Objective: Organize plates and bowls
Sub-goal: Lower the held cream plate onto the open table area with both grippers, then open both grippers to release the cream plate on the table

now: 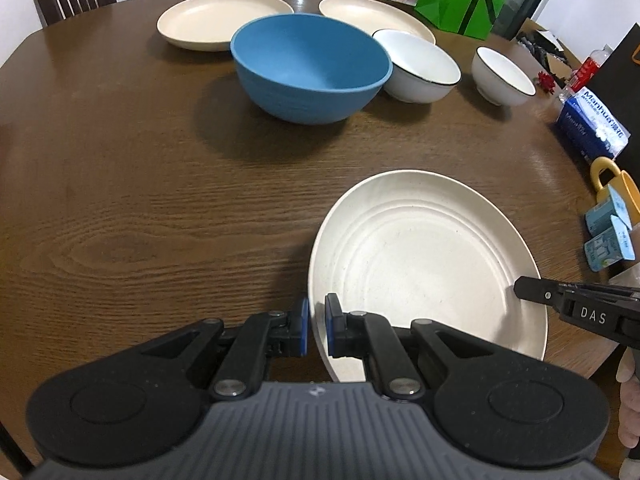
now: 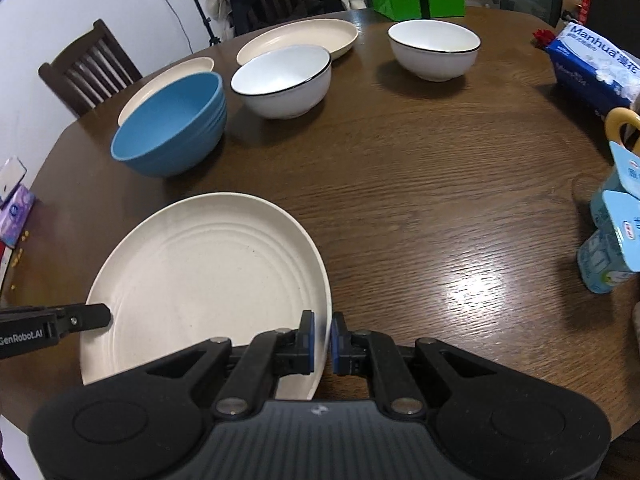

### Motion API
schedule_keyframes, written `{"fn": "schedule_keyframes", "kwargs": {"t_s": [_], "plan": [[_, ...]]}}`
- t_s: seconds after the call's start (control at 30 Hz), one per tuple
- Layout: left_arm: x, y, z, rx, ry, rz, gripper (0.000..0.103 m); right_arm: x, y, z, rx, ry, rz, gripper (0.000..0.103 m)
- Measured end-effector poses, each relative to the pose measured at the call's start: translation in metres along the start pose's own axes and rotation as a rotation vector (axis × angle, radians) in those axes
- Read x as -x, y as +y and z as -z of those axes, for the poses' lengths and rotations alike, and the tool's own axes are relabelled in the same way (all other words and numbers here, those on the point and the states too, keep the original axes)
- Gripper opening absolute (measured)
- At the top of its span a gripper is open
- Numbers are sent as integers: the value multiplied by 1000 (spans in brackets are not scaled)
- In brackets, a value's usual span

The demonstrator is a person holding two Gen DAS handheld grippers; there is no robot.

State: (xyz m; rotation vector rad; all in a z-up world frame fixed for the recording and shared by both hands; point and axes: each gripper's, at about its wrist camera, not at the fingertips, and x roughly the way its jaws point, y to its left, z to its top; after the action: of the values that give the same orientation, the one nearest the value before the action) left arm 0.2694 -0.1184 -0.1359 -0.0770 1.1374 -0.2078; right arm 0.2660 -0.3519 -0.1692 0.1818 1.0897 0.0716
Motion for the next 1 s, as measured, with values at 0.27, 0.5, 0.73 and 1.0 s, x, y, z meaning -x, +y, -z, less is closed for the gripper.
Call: {"fn": "schedule_keyframes", "kwargs": {"t_s": [0.27,0.5,0.73,1.0], "plan": [[-13,-1,4,3,34,-8,9,-12,1,-1,33,4,11,8],[-21,-2,8,9,55,-15,9,-19,-3,2,44,10,16,8],[-23,-1,6,26,58,-7,9,-24,-3,3,47,10,15,9],[8,10,3,48,-22,12,49,-11,-6,-2,-17,-9,-35,38]]}}
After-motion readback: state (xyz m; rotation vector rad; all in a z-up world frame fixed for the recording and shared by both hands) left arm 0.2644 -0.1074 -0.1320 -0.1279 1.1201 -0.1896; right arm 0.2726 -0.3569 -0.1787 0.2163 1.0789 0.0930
